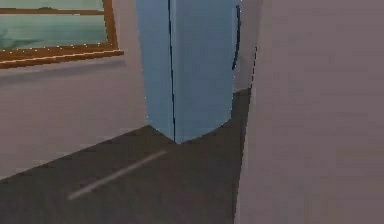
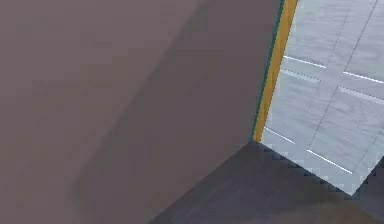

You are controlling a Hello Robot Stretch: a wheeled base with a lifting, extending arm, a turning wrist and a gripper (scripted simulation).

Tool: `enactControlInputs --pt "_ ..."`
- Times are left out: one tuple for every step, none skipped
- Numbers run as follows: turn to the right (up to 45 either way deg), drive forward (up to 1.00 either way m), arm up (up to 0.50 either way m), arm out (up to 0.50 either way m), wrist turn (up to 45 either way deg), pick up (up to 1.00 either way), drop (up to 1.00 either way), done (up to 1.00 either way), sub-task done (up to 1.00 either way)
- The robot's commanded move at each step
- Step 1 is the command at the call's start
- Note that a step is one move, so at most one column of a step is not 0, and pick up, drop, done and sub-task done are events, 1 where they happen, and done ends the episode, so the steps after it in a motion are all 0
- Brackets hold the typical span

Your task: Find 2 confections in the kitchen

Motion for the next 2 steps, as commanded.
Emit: enactControlInputs --pt "-6.0 0.00 0.00 0.00 0.0 0.00 0.00 0.00 0.00" --pt "0.0 0.55 0.00 0.00 0.0 0.00 0.00 0.00 0.00"
